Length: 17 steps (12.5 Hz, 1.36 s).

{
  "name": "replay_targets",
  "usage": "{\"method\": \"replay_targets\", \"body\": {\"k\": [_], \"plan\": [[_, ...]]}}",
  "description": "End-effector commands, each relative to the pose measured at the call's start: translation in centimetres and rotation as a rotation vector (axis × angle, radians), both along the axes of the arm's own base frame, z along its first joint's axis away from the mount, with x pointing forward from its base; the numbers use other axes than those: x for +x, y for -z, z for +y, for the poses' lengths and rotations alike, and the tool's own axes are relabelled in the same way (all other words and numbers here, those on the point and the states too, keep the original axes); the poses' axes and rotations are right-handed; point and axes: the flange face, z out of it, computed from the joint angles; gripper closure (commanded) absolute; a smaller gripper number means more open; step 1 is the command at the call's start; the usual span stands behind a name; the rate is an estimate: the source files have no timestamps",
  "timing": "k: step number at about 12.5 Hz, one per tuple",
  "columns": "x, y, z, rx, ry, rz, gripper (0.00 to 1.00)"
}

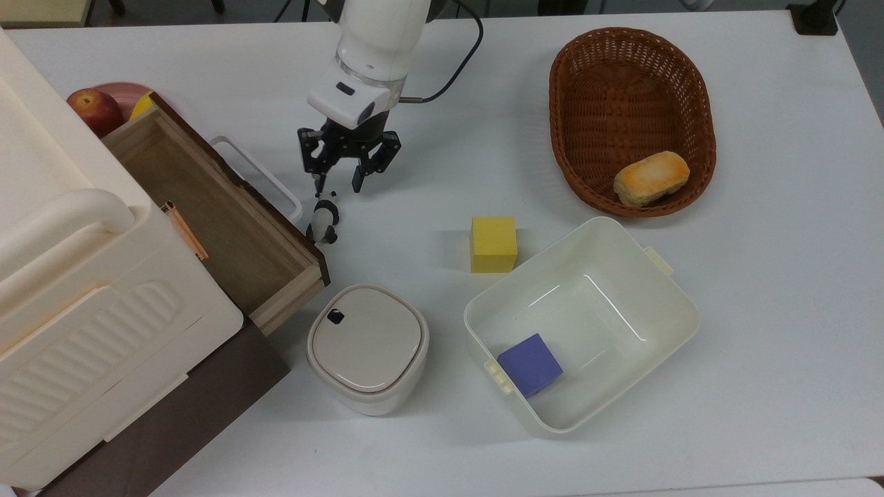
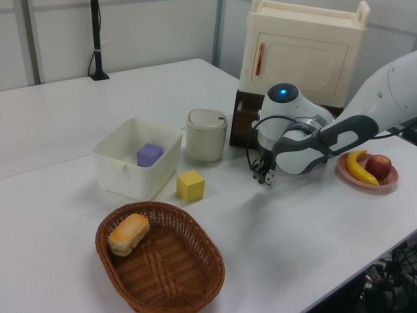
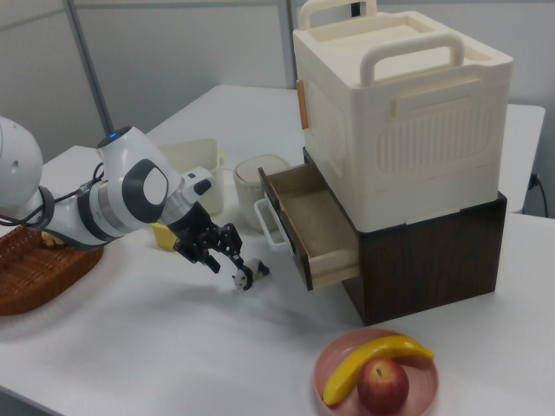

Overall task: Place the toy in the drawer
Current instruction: 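Lift the panda toy up off the table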

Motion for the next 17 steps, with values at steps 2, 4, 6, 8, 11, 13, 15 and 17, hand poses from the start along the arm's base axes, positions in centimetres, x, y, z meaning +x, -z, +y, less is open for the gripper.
{"method": "replay_targets", "body": {"k": [2, 4, 6, 8, 11, 13, 15, 17], "plan": [[-0.1, -0.7, -1.1, 0.052, 0.163, -0.038, 0.10], [0.1, 0.5, -1.7, 0.060, 0.210, -0.029, 0.15], [1.7, 2.5, -1.9, 0.065, 0.260, -0.023, 0.18], [2.7, 3.7, -1.9, 0.066, 0.282, -0.021, 0.19], [3.0, 3.5, -2.0, 0.068, 0.284, -0.026, 0.41], [3.2, 3.2, -1.9, 0.069, 0.282, -0.033, 0.75], [3.1, 1.6, -1.2, 0.079, 0.273, -0.054, 0.88], [2.8, -0.2, -0.9, 0.097, 0.279, -0.055, 0.92]]}}
